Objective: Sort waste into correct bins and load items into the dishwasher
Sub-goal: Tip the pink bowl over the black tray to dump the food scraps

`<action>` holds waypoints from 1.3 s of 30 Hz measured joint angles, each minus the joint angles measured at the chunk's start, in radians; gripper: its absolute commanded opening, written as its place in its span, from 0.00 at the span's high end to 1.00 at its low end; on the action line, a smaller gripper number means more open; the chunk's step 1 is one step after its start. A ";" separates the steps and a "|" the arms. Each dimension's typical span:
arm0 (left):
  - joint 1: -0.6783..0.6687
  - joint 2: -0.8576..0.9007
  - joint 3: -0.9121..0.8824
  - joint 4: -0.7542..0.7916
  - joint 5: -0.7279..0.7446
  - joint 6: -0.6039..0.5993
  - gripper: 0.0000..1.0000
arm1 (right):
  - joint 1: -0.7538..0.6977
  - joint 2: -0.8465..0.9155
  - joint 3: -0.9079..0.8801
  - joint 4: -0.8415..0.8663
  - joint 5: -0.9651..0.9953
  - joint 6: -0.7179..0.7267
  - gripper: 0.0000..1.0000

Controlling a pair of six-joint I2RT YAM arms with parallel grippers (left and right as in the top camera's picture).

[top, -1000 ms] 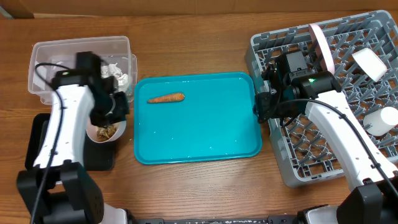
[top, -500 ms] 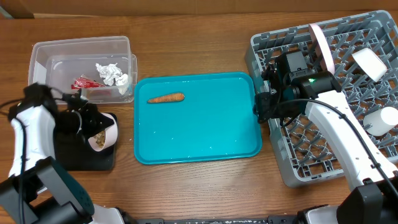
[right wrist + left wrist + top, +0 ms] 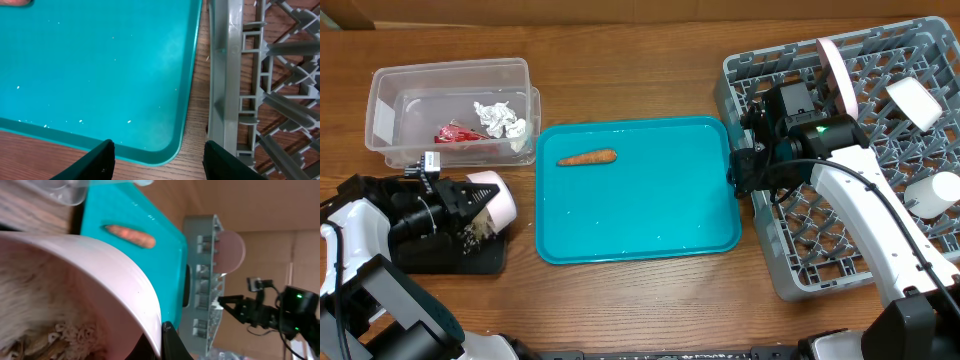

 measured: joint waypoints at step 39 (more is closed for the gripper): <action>0.178 0.000 0.000 0.008 0.123 -0.006 0.96 | 0.000 0.000 0.000 -0.001 0.000 -0.008 0.41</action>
